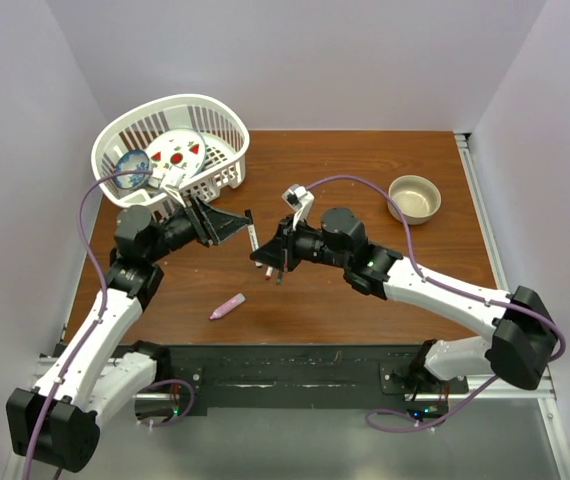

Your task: Insert the pens into the pen caps

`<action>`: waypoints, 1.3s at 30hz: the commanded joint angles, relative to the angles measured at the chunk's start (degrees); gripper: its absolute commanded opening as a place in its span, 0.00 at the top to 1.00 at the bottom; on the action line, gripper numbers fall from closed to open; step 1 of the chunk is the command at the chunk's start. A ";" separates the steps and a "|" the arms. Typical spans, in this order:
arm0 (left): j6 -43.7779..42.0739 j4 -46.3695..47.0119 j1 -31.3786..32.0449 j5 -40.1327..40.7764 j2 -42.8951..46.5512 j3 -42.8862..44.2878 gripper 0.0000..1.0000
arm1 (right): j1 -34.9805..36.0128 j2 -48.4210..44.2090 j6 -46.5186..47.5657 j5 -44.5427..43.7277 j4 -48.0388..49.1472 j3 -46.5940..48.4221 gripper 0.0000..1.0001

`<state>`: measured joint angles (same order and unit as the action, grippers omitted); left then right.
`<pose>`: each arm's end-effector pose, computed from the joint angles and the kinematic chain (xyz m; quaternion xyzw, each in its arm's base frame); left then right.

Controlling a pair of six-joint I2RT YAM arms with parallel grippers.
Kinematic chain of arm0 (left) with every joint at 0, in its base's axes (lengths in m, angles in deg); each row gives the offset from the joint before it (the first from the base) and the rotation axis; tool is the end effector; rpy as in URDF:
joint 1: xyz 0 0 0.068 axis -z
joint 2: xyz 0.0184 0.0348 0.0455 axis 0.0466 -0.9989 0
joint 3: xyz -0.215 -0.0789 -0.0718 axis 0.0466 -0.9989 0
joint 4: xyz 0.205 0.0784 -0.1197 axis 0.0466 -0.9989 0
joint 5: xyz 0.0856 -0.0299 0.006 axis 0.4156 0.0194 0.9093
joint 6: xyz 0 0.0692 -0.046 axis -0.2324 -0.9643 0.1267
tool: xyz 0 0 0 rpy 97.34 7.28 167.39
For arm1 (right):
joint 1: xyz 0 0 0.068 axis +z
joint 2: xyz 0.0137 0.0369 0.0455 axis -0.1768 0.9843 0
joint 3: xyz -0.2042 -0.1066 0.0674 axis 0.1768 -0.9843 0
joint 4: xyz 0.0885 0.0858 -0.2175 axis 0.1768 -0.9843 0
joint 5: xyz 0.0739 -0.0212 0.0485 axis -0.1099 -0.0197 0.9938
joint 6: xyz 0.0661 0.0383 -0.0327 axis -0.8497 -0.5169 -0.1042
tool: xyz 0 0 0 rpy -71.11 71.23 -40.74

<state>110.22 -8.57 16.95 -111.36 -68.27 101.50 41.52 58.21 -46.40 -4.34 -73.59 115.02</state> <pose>0.2239 -0.1042 0.3041 0.0143 0.7066 -0.5592 0.4334 0.1948 0.2802 0.2765 -0.2286 0.7308 0.5017 0.4025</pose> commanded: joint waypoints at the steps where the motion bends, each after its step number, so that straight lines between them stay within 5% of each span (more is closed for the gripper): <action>1: -2.42 3.43 0.13 -2.04 -1.94 3.70 0.47 | 0.06 -2.38 -0.41 2.49 3.28 -0.04 1.00; 23: 1.09 12.57 0.22 -7.31 -4.76 3.27 0.50 | 0.06 -2.91 -2.52 4.69 4.34 -1.18 1.00; 26: 1.45 13.45 0.13 -8.37 -5.46 3.10 0.62 | 0.15 -2.82 -2.79 4.87 4.60 -1.18 1.00; 30: 2.85 15.38 0.22 -11.87 -5.82 1.78 1.00 | 0.06 -3.34 -2.79 3.99 4.86 -0.83 1.00; 34: 12.24 25.10 0.13 -15.22 -2.83 -4.19 1.00 | -0.11 -5.19 -3.67 0.39 9.51 -1.80 1.00; 39: 16.12 24.97 0.22 -17.51 1.56 -6.66 1.00 | -0.81 -6.34 -4.28 -1.72 14.88 -1.01 1.00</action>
<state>120.65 12.85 16.82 -120.97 -70.78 96.65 42.33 54.67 -49.57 -0.08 -70.34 112.22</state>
